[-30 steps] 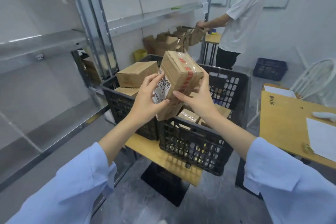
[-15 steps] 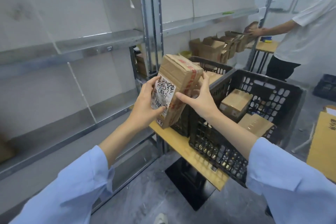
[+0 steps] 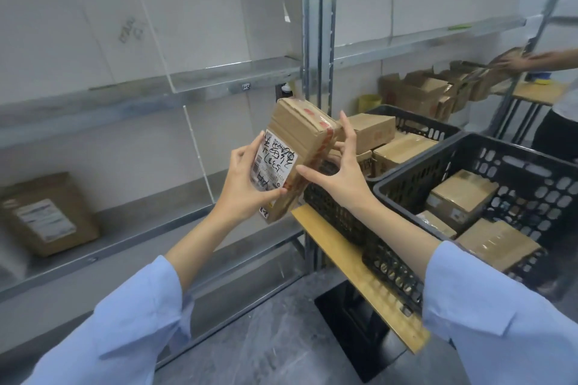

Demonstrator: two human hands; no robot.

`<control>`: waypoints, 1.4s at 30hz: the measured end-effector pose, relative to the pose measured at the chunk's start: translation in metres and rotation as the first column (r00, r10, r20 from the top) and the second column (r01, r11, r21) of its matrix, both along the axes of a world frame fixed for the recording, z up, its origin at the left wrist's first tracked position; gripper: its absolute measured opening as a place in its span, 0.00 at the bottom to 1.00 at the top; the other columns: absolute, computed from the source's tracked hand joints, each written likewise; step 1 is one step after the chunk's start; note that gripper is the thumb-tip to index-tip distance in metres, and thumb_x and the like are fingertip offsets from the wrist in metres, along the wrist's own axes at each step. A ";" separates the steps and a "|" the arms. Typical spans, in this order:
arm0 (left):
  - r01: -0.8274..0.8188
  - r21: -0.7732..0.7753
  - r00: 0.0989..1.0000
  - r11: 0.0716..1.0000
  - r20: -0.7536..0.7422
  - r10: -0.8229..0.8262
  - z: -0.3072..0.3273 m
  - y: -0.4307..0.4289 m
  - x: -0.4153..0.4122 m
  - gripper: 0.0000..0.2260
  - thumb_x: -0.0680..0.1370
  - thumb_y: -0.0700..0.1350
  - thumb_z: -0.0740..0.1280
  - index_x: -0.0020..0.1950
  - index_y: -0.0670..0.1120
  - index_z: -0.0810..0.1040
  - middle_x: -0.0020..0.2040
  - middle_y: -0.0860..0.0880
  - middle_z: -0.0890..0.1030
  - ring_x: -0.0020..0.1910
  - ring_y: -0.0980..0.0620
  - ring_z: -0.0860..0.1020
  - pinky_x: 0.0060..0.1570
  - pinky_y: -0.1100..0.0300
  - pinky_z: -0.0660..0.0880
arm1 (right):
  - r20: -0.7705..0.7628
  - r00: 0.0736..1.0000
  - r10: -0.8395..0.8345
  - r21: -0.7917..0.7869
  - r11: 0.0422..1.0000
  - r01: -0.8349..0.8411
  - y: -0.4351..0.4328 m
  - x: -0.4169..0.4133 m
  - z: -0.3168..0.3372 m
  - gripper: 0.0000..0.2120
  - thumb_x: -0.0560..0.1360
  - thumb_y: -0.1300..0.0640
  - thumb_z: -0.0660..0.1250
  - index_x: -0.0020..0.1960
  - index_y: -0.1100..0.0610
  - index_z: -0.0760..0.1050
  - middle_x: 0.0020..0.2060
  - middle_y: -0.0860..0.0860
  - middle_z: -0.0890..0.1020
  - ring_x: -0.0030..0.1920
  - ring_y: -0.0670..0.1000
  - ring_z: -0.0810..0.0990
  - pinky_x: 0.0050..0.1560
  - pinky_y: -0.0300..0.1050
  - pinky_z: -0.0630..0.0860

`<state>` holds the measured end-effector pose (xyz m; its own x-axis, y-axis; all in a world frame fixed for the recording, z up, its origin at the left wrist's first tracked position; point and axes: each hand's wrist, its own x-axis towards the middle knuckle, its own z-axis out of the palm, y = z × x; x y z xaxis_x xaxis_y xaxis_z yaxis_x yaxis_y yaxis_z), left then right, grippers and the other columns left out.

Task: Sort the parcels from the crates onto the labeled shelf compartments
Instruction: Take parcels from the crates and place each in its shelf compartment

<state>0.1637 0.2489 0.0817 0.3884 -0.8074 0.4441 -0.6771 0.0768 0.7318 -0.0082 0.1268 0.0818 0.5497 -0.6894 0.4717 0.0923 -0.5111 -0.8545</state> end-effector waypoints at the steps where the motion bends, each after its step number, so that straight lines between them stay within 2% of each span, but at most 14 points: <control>1: -0.009 -0.002 1.000 1.000 -0.002 0.009 0.000 0.002 0.003 0.48 0.65 0.45 0.81 0.76 0.62 0.56 0.63 0.50 0.64 0.66 0.53 0.67 0.71 0.51 0.66 | 0.008 1.000 0.007 -0.004 1.000 -0.007 0.001 0.004 0.000 0.50 0.69 0.53 0.79 0.78 0.43 0.49 0.68 0.39 0.67 0.63 0.32 0.71 0.59 0.27 0.70; 5: -0.042 -0.009 0.999 0.999 0.015 0.042 -0.004 0.012 0.021 0.49 0.65 0.44 0.81 0.77 0.62 0.56 0.65 0.49 0.65 0.69 0.52 0.66 0.72 0.51 0.64 | 0.038 0.999 0.025 -0.004 1.000 -0.025 0.006 0.024 -0.004 0.45 0.67 0.54 0.80 0.74 0.46 0.55 0.67 0.48 0.70 0.67 0.46 0.72 0.65 0.42 0.74; 9: -0.140 -0.006 0.990 0.990 0.010 0.140 -0.012 0.030 0.041 0.46 0.60 0.58 0.75 0.74 0.61 0.58 0.66 0.51 0.65 0.70 0.51 0.66 0.72 0.47 0.64 | 0.058 0.997 0.054 0.033 0.998 -0.056 0.018 0.046 -0.005 0.45 0.66 0.53 0.79 0.73 0.47 0.55 0.67 0.52 0.70 0.65 0.44 0.74 0.66 0.50 0.75; 12: -0.273 0.002 0.962 0.962 -0.012 0.273 -0.018 0.047 0.054 0.48 0.58 0.63 0.74 0.75 0.53 0.62 0.67 0.50 0.65 0.70 0.49 0.65 0.72 0.51 0.63 | 0.077 0.995 0.059 0.069 0.996 -0.065 0.028 0.063 -0.005 0.45 0.65 0.52 0.79 0.73 0.46 0.54 0.67 0.54 0.71 0.66 0.47 0.74 0.67 0.52 0.74; 17: -0.463 0.025 0.882 0.886 -0.081 0.463 -0.026 0.077 0.083 0.49 0.62 0.52 0.83 0.76 0.46 0.60 0.73 0.45 0.62 0.72 0.48 0.63 0.72 0.56 0.59 | 0.102 0.991 0.092 0.100 0.990 -0.102 0.045 0.098 -0.011 0.42 0.70 0.62 0.78 0.73 0.52 0.54 0.66 0.49 0.68 0.63 0.36 0.72 0.59 0.31 0.73; 22: -0.505 0.078 0.836 0.860 -0.205 0.509 -0.033 0.103 0.113 0.52 0.61 0.54 0.83 0.77 0.47 0.58 0.73 0.45 0.65 0.71 0.47 0.67 0.71 0.48 0.65 | 0.103 0.988 0.116 0.144 0.981 -0.130 0.060 0.130 -0.017 0.39 0.71 0.64 0.76 0.70 0.49 0.54 0.64 0.40 0.68 0.62 0.34 0.73 0.60 0.32 0.73; 26: -0.519 0.053 0.822 0.853 -0.242 0.515 -0.040 0.124 0.132 0.49 0.62 0.52 0.83 0.76 0.48 0.60 0.72 0.47 0.68 0.68 0.47 0.70 0.68 0.46 0.69 | 0.064 0.987 0.146 0.148 0.977 -0.154 0.070 0.151 -0.020 0.38 0.71 0.59 0.77 0.70 0.46 0.56 0.64 0.39 0.67 0.65 0.34 0.70 0.66 0.35 0.70; 29: -0.558 0.000 0.802 0.830 -0.258 0.540 -0.039 0.143 0.144 0.47 0.64 0.47 0.82 0.76 0.47 0.59 0.73 0.47 0.68 0.66 0.51 0.71 0.66 0.55 0.69 | 0.001 0.987 0.162 0.126 0.979 -0.161 0.075 0.165 -0.020 0.38 0.71 0.55 0.77 0.72 0.49 0.59 0.62 0.34 0.66 0.60 0.25 0.67 0.59 0.22 0.66; 31: -0.584 -0.039 0.787 0.811 -0.270 0.554 -0.036 0.156 0.152 0.47 0.65 0.45 0.82 0.76 0.46 0.59 0.74 0.48 0.67 0.63 0.56 0.70 0.64 0.58 0.69 | -0.024 0.987 0.157 0.112 0.982 -0.154 0.079 0.174 -0.020 0.37 0.71 0.50 0.77 0.73 0.48 0.60 0.63 0.33 0.66 0.61 0.25 0.66 0.59 0.22 0.66; 33: -0.598 -0.067 0.778 0.799 -0.289 0.558 -0.033 0.169 0.162 0.44 0.65 0.44 0.82 0.75 0.46 0.62 0.72 0.50 0.69 0.63 0.57 0.70 0.60 0.62 0.72 | -0.049 0.989 0.139 0.085 0.987 -0.134 0.085 0.184 -0.019 0.32 0.72 0.49 0.76 0.70 0.48 0.63 0.64 0.39 0.69 0.60 0.29 0.68 0.56 0.21 0.65; 37: -0.625 -0.103 0.758 0.774 -0.316 0.571 -0.028 0.196 0.185 0.36 0.66 0.41 0.81 0.69 0.45 0.68 0.64 0.54 0.72 0.65 0.56 0.72 0.57 0.67 0.72 | -0.055 0.992 0.110 0.132 0.986 -0.102 0.101 0.208 -0.019 0.18 0.76 0.44 0.68 0.63 0.49 0.70 0.60 0.47 0.76 0.58 0.40 0.74 0.58 0.34 0.71; 39: -0.648 -0.117 0.741 0.752 -0.322 0.589 -0.026 0.210 0.197 0.34 0.65 0.40 0.81 0.67 0.45 0.69 0.63 0.52 0.73 0.63 0.56 0.73 0.56 0.70 0.72 | -0.061 0.989 0.133 0.145 0.982 -0.123 0.112 0.220 -0.018 0.17 0.76 0.44 0.68 0.60 0.50 0.72 0.58 0.48 0.78 0.55 0.40 0.76 0.54 0.30 0.72; 40: -0.661 -0.129 0.733 0.740 -0.324 0.598 -0.025 0.218 0.204 0.34 0.65 0.40 0.81 0.66 0.45 0.69 0.63 0.51 0.74 0.62 0.56 0.73 0.57 0.70 0.73 | -0.064 0.985 0.157 0.153 0.977 -0.146 0.117 0.227 -0.018 0.16 0.76 0.45 0.69 0.60 0.51 0.73 0.57 0.47 0.78 0.54 0.39 0.76 0.51 0.28 0.71; 42: -0.685 -0.144 0.714 0.714 -0.322 0.621 -0.025 0.235 0.217 0.34 0.65 0.40 0.82 0.65 0.47 0.69 0.64 0.49 0.75 0.61 0.54 0.75 0.62 0.60 0.75 | -0.064 0.972 0.224 0.179 0.961 -0.210 0.130 0.239 -0.018 0.20 0.76 0.48 0.71 0.64 0.52 0.71 0.57 0.45 0.78 0.55 0.38 0.76 0.52 0.30 0.71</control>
<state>0.3807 0.4838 0.0563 0.8934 -0.1914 0.4064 -0.4333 -0.1288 0.8920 0.2310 0.2563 0.0642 0.7273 -0.6154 0.3040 0.1097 -0.3330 -0.9365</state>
